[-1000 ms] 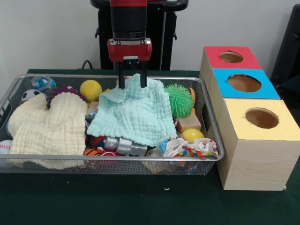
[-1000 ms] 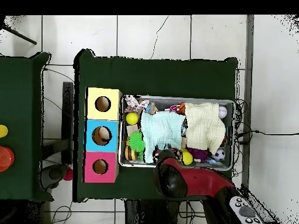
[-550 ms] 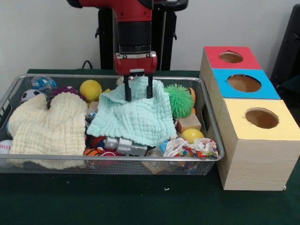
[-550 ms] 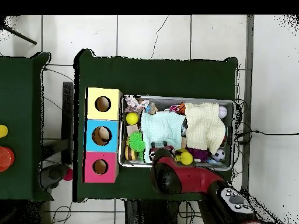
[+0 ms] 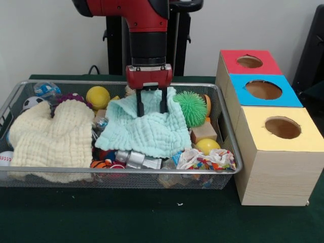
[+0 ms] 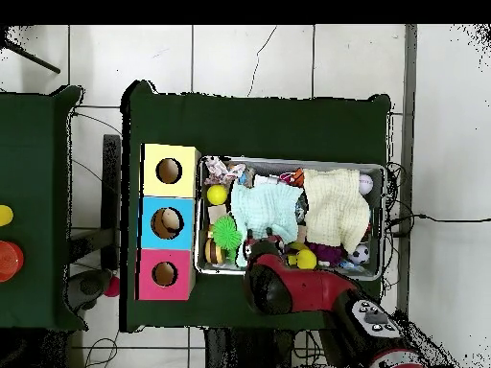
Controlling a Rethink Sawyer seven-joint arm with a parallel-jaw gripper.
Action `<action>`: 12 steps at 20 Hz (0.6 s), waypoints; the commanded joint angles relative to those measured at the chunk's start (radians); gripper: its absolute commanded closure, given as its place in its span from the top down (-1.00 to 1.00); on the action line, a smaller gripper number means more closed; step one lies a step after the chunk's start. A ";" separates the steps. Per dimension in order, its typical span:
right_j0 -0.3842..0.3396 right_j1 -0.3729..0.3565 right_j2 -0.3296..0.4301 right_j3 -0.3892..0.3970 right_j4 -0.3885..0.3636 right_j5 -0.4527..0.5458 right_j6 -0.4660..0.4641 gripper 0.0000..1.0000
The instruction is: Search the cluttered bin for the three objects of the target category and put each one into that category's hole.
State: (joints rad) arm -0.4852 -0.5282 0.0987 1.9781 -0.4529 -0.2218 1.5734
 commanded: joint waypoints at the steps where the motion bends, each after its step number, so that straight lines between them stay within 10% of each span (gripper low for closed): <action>1: 0.009 0.129 -0.056 -0.144 -0.018 -0.005 0.099 1.00; 11: -0.015 0.173 -0.043 -0.164 -0.058 -0.077 0.090 1.00; 12: -0.016 0.173 -0.041 -0.165 -0.061 -0.064 0.086 -1.00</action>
State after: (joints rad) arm -0.4751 -0.4712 0.0790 1.9333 -0.4675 -0.3256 1.5734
